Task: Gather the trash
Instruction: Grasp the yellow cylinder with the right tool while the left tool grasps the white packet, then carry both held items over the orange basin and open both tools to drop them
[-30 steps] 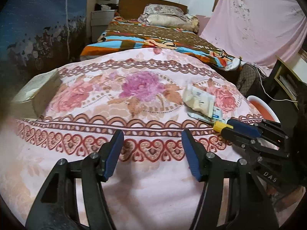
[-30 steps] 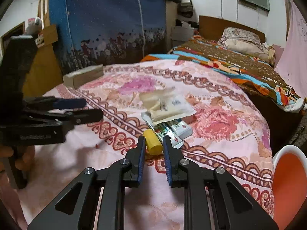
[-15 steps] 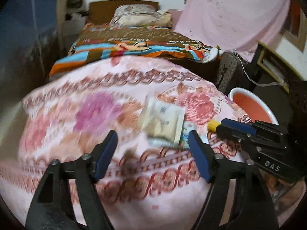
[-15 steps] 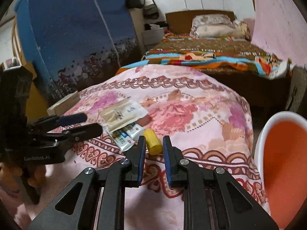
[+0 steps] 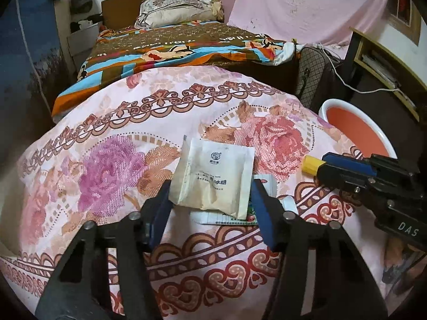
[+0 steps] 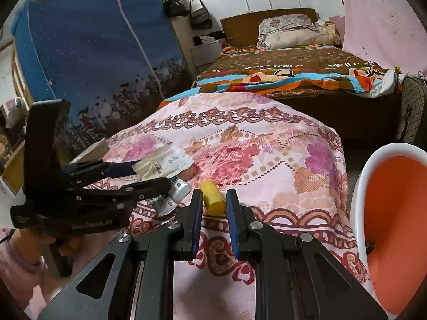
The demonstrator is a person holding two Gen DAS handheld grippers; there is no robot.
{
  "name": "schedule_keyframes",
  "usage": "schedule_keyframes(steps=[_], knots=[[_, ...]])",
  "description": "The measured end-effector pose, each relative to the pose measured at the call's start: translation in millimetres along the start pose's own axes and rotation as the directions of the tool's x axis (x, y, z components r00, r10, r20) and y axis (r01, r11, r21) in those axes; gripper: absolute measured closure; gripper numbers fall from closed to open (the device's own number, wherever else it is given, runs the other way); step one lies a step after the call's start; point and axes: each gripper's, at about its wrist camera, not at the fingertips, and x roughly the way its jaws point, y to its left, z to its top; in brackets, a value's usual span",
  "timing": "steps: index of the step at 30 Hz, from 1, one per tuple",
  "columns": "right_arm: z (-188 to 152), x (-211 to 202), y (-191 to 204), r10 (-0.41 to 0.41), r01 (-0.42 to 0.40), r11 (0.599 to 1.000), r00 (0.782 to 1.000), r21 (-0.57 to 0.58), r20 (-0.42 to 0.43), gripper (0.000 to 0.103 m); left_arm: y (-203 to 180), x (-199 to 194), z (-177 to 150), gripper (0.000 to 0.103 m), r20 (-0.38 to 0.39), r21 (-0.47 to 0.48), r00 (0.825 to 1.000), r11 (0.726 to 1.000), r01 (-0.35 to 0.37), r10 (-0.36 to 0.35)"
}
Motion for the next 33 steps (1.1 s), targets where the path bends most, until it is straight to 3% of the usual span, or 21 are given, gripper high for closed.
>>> schedule_keyframes(steps=[6,14,20,28,33], knots=[[-0.1,-0.4,0.8,-0.005,0.005,1.0,1.0,-0.003,0.004,0.087,0.0,-6.6,-3.3,0.077,0.02,-0.01,1.0,1.0,-0.01,0.01],[-0.4,-2.7,1.0,-0.007,0.007,1.0,1.0,-0.008,0.014,0.087,-1.4,-16.6,-8.9,0.084,0.036,-0.025,0.999,1.0,-0.005,0.005],[-1.6,-15.2,3.3,-0.006,0.008,1.0,0.997,-0.021,0.076,0.087,-3.3,-36.0,-15.6,0.084,0.115,-0.075,0.993,0.997,-0.015,0.023],[-1.3,-41.9,10.6,0.003,0.011,0.998,0.976,-0.062,0.217,0.087,-10.2,-70.9,-23.6,0.084,0.276,-0.153,0.959,0.988,-0.014,0.056],[-0.2,-67.4,8.7,-0.014,0.039,0.997,0.931,-0.061,0.364,0.087,-16.6,-89.3,-20.9,0.084,0.39,-0.184,0.92,0.982,0.031,0.044]])
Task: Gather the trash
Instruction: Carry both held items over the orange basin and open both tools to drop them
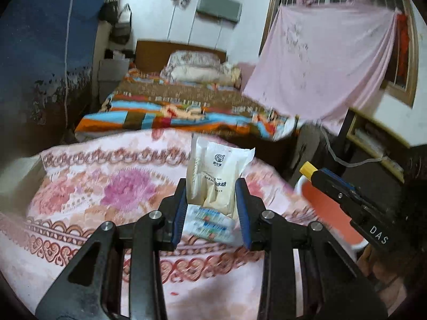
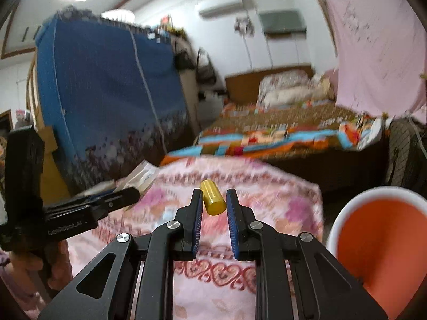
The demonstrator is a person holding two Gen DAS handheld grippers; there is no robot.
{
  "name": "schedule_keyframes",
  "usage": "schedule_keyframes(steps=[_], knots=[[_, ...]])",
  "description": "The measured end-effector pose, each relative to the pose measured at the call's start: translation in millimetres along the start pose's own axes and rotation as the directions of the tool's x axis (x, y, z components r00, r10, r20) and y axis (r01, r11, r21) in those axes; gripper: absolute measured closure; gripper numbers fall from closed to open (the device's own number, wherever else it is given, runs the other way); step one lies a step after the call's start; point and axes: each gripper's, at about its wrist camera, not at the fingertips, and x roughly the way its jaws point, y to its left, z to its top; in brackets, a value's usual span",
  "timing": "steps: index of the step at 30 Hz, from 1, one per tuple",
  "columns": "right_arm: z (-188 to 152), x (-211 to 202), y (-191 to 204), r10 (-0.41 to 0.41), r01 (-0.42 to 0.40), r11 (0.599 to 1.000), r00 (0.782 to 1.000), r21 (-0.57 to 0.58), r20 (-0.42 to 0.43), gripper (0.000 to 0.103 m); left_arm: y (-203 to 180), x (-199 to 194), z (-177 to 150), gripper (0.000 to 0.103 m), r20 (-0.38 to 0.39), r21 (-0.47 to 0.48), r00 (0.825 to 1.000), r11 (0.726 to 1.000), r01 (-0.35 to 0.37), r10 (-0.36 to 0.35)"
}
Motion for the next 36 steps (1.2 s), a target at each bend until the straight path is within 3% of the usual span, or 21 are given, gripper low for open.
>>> schedule_keyframes(steps=[3,7,13,17,24,28,36], knots=[[5.3,-18.8,-0.6,-0.048,0.051,0.998,0.992,-0.024,0.119,0.087,-15.5,-8.8,4.5,0.084,0.08,0.028,0.997,0.999,0.017,-0.019],[7.7,-37.7,1.4,-0.117,0.137,0.988,0.965,-0.067,0.235,0.087,-38.7,-20.5,8.3,0.083,0.181,0.087,0.982,0.995,0.046,-0.061],[9.8,-65.5,-7.4,-0.188,0.221,0.974,0.904,-0.044,0.384,0.087,-70.4,-32.3,11.2,0.083,0.285,0.199,0.948,0.976,0.084,-0.14],[12.9,-79.1,-22.9,-0.247,0.271,0.963,0.867,0.007,0.434,0.087,-86.1,-31.5,14.4,0.082,0.303,0.257,0.934,0.96,0.112,-0.19],[13.5,-89.4,-61.0,-0.374,0.351,0.927,0.828,0.133,0.418,0.087,-111.4,-12.9,16.7,0.081,0.241,0.309,0.929,0.93,0.2,-0.28],[10.5,-93.1,-80.1,-0.434,0.389,0.901,0.814,0.194,0.386,0.087,-128.8,2.9,13.5,0.08,0.153,0.312,0.93,0.909,0.277,-0.335],[1.6,-97.7,-109.3,-0.515,0.435,0.85,0.805,0.297,0.296,0.087,-160.7,39.9,11.5,0.08,0.002,0.265,0.931,0.898,0.351,-0.365]])
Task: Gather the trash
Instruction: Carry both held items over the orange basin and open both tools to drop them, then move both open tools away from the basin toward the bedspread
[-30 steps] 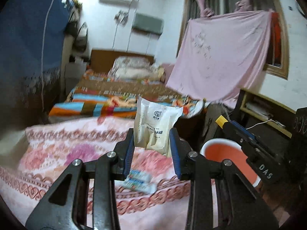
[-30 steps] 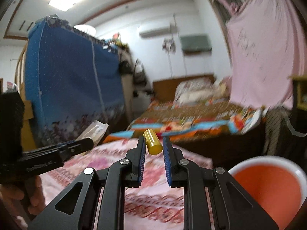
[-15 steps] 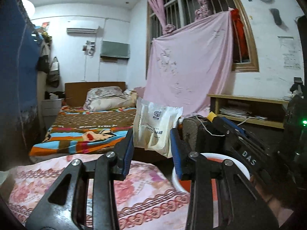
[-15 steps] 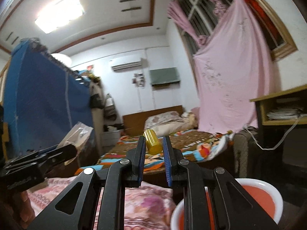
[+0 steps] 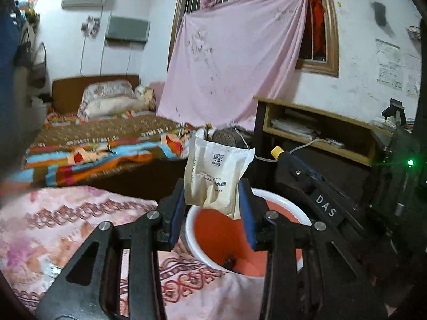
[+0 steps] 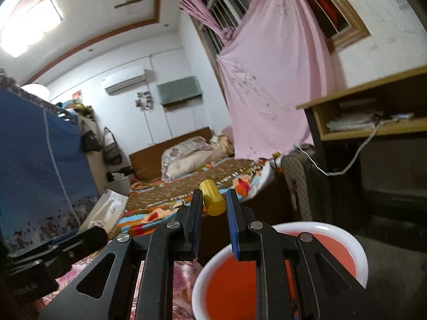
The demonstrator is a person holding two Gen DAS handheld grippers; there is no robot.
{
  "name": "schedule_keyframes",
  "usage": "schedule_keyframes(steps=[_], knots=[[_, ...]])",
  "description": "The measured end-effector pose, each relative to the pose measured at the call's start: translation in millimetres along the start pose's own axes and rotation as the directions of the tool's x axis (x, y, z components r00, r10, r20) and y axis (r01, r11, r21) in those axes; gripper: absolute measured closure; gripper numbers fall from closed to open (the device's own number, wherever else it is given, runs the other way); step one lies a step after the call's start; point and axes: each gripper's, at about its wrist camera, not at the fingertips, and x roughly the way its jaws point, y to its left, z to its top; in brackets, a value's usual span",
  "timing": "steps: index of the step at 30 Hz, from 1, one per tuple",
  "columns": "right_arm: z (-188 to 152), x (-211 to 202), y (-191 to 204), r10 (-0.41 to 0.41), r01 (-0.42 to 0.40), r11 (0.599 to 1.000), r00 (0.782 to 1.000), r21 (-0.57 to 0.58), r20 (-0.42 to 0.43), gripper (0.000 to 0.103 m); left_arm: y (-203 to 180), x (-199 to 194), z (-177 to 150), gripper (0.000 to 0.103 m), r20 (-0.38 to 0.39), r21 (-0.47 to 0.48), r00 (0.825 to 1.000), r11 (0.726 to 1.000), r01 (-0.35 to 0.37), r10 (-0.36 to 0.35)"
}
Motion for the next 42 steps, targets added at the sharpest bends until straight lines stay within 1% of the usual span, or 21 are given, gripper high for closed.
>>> schedule_keyframes(steps=[3,6,8,10,13,15,20,24,27,28,31,33,35,38,40,42], knots=[[-2.0,2.5,-7.3,-0.024,0.024,0.999,0.999,0.021,-0.027,0.087,-1.0,15.4,-0.6,0.079,-0.055,-0.031,0.998,0.999,0.015,-0.017],[-3.5,3.4,-13.4,-0.04,0.042,0.998,0.998,0.043,-0.047,0.087,-3.0,31.8,-2.7,0.079,-0.119,-0.058,0.992,0.998,0.03,-0.037],[-4.2,5.0,-16.7,-0.05,0.054,0.997,0.997,0.055,-0.064,0.086,-6.0,38.9,-5.3,0.078,-0.144,-0.076,0.988,0.996,0.037,-0.047],[-5.1,7.0,-19.4,-0.058,0.063,0.996,0.995,0.059,-0.08,0.086,-6.5,44.7,-7.0,0.076,-0.169,-0.092,0.984,0.995,0.045,-0.061],[-6.7,9.1,-21.9,-0.063,0.07,0.995,0.993,0.069,-0.102,0.086,-6.4,52.6,-10.5,0.069,-0.208,-0.129,0.975,0.99,0.058,-0.084],[-8.1,8.4,-20.9,-0.066,0.074,0.995,0.992,0.071,-0.111,0.086,-5.1,54.5,-11.5,0.066,-0.215,-0.147,0.972,0.987,0.062,-0.093],[-7.6,9.7,-20.7,-0.065,0.074,0.995,0.991,0.07,-0.118,0.086,-2.6,51.3,-11.8,0.064,-0.211,-0.164,0.974,0.985,0.054,-0.088],[-8.0,9.3,-19.1,-0.062,0.07,0.995,0.991,0.066,-0.119,0.085,2.3,45.8,-11.3,0.062,-0.196,-0.171,0.979,0.985,0.029,-0.063],[-7.4,10.5,-19.0,-0.056,0.064,0.996,0.992,0.061,-0.115,0.078,5.0,38.0,-9.5,0.062,-0.171,-0.172,0.985,0.985,-0.013,-0.017],[-7.3,9.6,-17.8,-0.051,0.058,0.997,0.993,0.06,-0.108,0.074,6.2,36.1,-8.5,0.062,-0.166,-0.171,0.986,0.985,-0.022,-0.006],[-5.9,7.3,-15.1,-0.038,0.043,0.998,0.995,0.056,-0.089,0.072,11.0,28.3,-6.2,0.06,-0.148,-0.168,0.989,0.984,-0.056,0.031],[-5.8,5.6,-11.4,-0.03,0.033,0.998,0.997,0.046,-0.075,0.069,14.9,22.3,-5.0,0.056,-0.134,-0.169,0.989,0.983,-0.077,0.054],[-5.4,4.4,-6.6,-0.018,0.02,0.999,0.998,0.037,-0.064,0.061,20.3,15.8,-3.8,0.052,-0.12,-0.171,0.99,0.98,-0.097,0.077],[-4.9,2.5,2.0,0.005,-0.004,1.0,0.999,0.021,-0.043,0.056,30.3,1.6,-3.6,0.045,-0.09,-0.182,0.988,0.973,-0.141,0.126],[-4.8,0.7,8.4,0.017,-0.017,1.0,0.999,0.007,-0.03,0.052,36.6,-10.4,-5.2,0.041,-0.067,-0.193,0.984,0.966,-0.174,0.164],[-5.0,-1.2,15.1,0.033,-0.033,0.999,0.999,-0.006,-0.016,0.043,44.3,-24.1,-6.9,0.035,-0.036,-0.204,0.977,0.955,-0.214,0.211]])
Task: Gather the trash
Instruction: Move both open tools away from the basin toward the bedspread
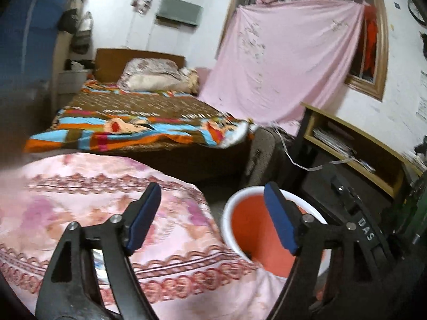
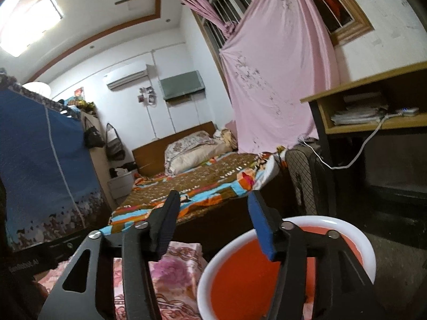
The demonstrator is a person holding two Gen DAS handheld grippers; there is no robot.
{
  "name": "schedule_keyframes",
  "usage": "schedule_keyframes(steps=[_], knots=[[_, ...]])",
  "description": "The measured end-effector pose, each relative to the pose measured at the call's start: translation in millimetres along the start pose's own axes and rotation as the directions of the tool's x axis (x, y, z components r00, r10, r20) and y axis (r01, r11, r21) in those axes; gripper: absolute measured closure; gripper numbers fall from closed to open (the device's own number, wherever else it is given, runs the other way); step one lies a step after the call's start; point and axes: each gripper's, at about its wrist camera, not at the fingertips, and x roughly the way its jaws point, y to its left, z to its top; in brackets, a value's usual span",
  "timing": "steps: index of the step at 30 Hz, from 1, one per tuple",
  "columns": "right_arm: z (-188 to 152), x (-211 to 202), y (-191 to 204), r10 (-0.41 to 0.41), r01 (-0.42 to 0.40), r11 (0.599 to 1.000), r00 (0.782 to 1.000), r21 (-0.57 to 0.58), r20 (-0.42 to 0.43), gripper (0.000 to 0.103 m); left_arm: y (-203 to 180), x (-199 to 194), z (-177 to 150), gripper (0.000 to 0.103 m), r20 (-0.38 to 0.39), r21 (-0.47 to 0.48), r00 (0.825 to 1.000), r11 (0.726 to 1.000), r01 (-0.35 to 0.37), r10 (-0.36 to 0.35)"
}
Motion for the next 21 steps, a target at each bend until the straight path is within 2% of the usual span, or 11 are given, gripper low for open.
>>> schedule_keyframes(steps=[1,2,4,6,9,13,21], knots=[[-0.4,-1.1,3.3,0.01,-0.009,1.0,1.0,-0.005,0.008,0.033,3.4,-4.2,0.3,0.034,0.015,-0.002,1.0,1.0,-0.015,0.015],[-0.7,-2.7,7.5,0.024,-0.024,1.0,1.0,-0.011,0.02,0.027,7.7,-9.5,-0.2,0.033,0.033,-0.004,0.999,1.0,-0.031,0.031],[-0.1,-4.7,13.2,0.044,-0.044,0.999,0.998,-0.021,0.037,0.025,15.7,-19.3,-0.6,0.027,0.068,-0.005,0.995,0.998,-0.068,0.068],[-0.7,-7.2,20.6,0.068,-0.066,0.997,0.996,-0.038,0.053,0.02,25.7,-30.0,-1.8,0.011,0.104,-0.021,0.988,0.993,-0.116,0.118],[-2.0,-10.1,31.9,0.108,-0.104,0.993,0.991,-0.058,0.077,0.0,38.5,-44.0,-5.3,0.011,0.153,-0.049,0.973,0.985,-0.166,0.172],[-4.1,-13.2,48.1,0.167,-0.16,0.983,0.982,-0.089,0.09,0.0,54.2,-57.7,-10.2,0.011,0.168,-0.066,0.957,0.971,-0.229,0.237],[-18.7,-12.7,87.2,0.264,-0.255,0.949,0.964,-0.185,0.029,0.0,91.7,-89.2,-25.3,0.011,0.191,-0.092,0.915,0.934,-0.345,0.357]])
